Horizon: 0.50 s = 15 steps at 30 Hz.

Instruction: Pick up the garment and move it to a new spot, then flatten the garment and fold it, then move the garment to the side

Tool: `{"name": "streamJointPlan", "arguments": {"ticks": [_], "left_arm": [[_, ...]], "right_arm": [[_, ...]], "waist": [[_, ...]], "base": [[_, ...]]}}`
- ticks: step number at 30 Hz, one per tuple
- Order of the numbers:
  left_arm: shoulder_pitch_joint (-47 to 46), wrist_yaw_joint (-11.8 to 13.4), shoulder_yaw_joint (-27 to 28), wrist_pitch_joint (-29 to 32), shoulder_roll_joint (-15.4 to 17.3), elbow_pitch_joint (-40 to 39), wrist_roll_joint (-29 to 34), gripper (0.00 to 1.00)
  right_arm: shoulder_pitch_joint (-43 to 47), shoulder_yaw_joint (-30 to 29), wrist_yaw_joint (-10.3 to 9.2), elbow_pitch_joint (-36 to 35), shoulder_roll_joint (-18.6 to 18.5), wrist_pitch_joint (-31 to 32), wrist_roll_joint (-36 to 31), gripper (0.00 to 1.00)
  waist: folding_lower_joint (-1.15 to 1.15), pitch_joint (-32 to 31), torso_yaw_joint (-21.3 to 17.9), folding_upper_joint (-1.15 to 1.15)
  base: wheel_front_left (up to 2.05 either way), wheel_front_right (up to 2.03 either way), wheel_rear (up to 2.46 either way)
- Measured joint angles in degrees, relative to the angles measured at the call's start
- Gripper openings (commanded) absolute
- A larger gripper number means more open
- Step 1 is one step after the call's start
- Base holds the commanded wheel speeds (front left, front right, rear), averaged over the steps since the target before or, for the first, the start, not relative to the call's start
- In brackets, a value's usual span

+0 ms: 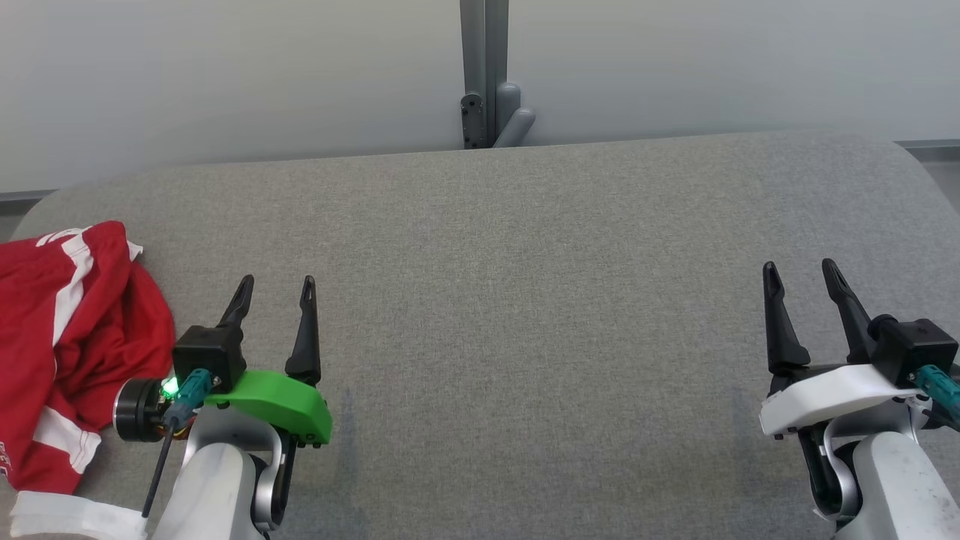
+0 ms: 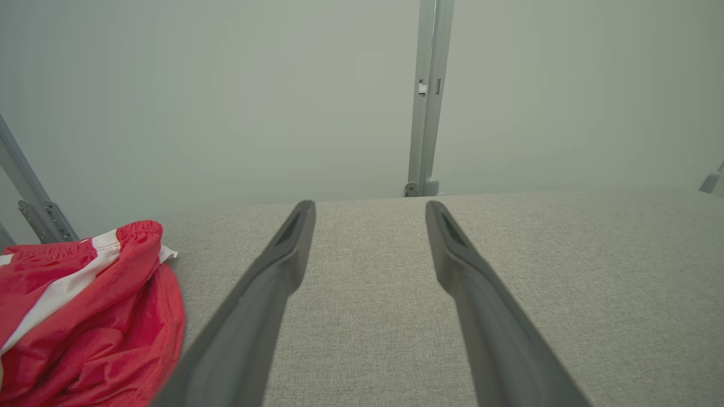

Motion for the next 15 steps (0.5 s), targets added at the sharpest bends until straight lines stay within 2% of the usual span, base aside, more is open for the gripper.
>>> {"name": "streamJointPlan", "arguments": {"ticks": [15], "left_arm": [[0.02, 0.3, -0.33, 0.37, 0.1, 0.18, -1.1, 1.0]], "right_arm": [[0.6, -1.2, 0.01, 0.1, 0.64, 0.1, 0.15, 1.0]], "waist": [[0.0, -0.24, 0.49, 0.0]], "base": [[0.0, 0.0, 0.0]]}}
